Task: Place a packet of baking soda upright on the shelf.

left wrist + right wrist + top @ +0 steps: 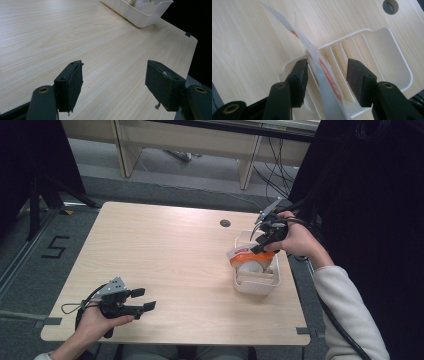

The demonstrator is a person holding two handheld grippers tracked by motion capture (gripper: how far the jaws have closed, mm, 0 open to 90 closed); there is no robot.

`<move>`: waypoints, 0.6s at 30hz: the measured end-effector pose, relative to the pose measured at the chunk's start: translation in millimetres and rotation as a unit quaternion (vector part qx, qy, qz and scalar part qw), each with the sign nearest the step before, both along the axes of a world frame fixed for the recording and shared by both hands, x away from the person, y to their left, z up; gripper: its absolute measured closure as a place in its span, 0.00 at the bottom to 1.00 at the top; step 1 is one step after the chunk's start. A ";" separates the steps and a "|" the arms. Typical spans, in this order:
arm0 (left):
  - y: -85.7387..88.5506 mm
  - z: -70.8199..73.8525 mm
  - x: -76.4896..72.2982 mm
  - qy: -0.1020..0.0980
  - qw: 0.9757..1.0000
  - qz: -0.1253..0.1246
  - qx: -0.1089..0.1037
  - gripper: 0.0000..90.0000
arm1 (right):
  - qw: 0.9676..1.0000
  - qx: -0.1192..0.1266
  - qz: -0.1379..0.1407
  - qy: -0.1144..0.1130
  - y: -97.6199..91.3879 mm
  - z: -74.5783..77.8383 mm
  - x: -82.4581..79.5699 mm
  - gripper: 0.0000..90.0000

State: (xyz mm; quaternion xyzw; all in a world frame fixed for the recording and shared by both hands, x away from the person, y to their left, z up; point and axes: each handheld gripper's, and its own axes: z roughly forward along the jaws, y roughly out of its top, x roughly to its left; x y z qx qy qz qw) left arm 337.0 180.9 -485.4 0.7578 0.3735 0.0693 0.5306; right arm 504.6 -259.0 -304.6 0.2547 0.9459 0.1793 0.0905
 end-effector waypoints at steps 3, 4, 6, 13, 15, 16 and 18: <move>0.1 -0.1 0.1 0.000 1.000 0.000 -0.001 0.33 | 1.000 0.023 0.000 -0.009 5.8 2.0 -3.2 0.52; 0.0 -0.3 0.3 0.000 1.000 -0.002 -0.001 0.33 | 1.000 0.023 0.000 -0.009 5.8 2.0 -3.2 0.52; -0.1 -0.5 0.4 0.000 1.000 -0.002 -0.001 0.33 | 0.999 0.034 0.007 -0.021 11.2 3.6 -5.6 0.50; 0.1 0.0 -0.2 0.000 1.000 0.000 0.002 0.33 | 0.997 0.053 0.025 -0.044 35.9 -0.2 -19.1 0.48; 0.0 -0.4 0.1 0.001 1.000 -0.001 -0.001 0.33 | 0.997 0.052 0.030 -0.053 42.8 -2.1 -23.5 0.49; 0.1 -0.4 0.2 0.000 1.000 -0.002 -0.001 0.33 | 0.996 0.059 0.028 -0.058 47.3 -2.9 -26.7 0.49; 0.0 -0.5 0.2 0.000 1.000 -0.001 -0.002 0.33 | 0.995 0.068 0.031 -0.061 54.1 -4.1 -30.9 0.49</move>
